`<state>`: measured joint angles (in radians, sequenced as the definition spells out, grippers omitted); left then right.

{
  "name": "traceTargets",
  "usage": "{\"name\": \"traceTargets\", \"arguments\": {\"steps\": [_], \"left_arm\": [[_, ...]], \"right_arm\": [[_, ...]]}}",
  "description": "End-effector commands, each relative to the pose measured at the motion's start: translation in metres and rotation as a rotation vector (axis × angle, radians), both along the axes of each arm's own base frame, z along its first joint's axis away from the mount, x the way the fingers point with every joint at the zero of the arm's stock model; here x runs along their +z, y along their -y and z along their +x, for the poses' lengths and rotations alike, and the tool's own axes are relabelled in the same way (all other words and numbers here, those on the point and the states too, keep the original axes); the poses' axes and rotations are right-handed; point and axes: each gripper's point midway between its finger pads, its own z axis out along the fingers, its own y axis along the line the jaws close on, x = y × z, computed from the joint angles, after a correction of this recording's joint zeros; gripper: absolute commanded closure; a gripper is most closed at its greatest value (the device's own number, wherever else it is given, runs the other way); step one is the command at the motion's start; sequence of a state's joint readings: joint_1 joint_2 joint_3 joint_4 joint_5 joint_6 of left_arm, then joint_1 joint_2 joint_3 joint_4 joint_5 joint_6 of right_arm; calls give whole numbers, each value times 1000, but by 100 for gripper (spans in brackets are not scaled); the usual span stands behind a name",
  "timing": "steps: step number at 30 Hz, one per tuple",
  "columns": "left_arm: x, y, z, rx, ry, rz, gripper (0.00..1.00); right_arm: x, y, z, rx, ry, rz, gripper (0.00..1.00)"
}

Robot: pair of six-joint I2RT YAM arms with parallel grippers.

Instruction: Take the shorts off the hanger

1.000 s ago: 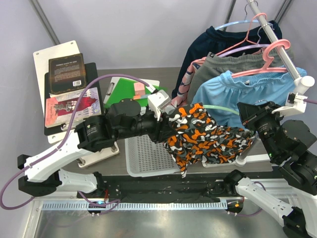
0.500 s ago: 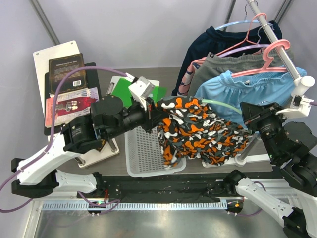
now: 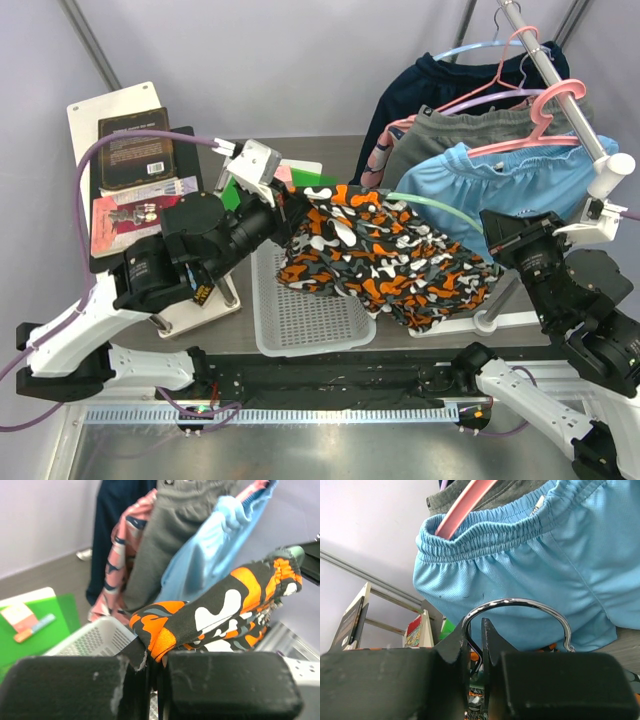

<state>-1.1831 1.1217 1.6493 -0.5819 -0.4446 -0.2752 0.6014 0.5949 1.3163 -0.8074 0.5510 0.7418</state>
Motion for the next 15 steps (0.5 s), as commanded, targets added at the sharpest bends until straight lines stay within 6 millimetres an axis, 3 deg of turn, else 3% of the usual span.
{"name": "traceTargets", "arguments": {"steps": [1, 8, 15], "left_arm": [[74, -50, 15, 190, 135, -172, 100], [86, -77, 19, 276, 189, -127, 100], [87, -87, 18, 295, 199, -110, 100]], "right_arm": [[21, 18, -4, -87, 76, 95, 99], [18, 38, -11, -175, 90, 167, 99], [10, 39, -12, -190, 79, 197, 99]]}}
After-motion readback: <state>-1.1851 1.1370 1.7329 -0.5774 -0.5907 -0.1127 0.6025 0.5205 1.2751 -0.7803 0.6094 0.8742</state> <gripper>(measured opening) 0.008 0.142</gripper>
